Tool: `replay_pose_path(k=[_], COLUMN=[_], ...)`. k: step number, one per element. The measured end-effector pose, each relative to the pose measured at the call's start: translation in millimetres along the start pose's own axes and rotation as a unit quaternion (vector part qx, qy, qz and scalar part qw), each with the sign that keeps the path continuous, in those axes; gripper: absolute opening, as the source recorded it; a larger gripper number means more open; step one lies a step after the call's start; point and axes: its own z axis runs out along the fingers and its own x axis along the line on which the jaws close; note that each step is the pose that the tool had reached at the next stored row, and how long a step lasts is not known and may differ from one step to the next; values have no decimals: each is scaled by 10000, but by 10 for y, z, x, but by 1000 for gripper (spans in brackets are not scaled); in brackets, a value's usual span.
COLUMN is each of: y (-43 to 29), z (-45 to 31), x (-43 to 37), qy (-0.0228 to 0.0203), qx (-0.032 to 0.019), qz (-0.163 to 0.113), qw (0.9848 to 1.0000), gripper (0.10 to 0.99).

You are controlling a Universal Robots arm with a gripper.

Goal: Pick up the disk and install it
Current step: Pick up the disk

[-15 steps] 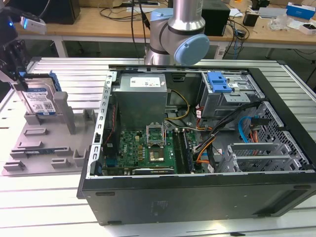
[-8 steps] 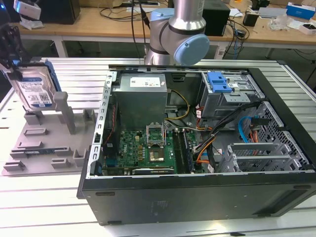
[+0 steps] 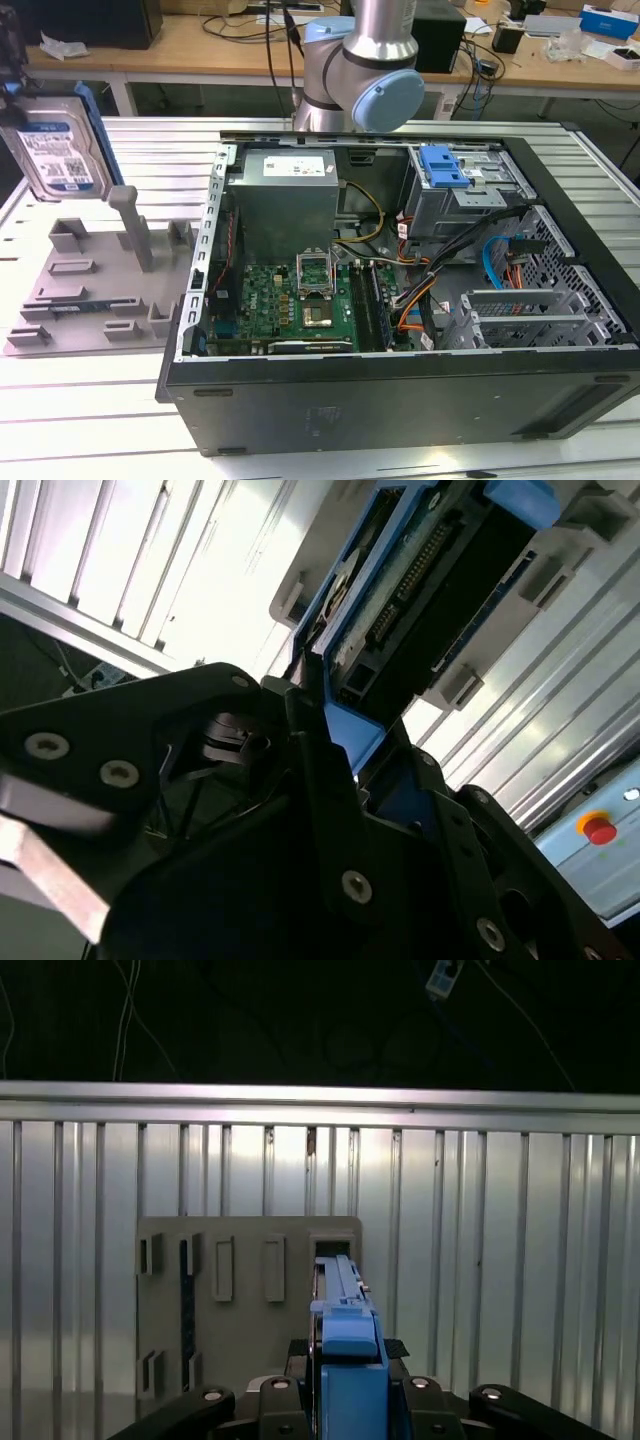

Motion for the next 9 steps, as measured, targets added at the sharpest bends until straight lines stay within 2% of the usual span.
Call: replay_pose_path(k=[9], y=[-7], z=[-590], x=[13], qy=[-5], qx=[0], qz=[-6], qw=[10000], gripper=[369])
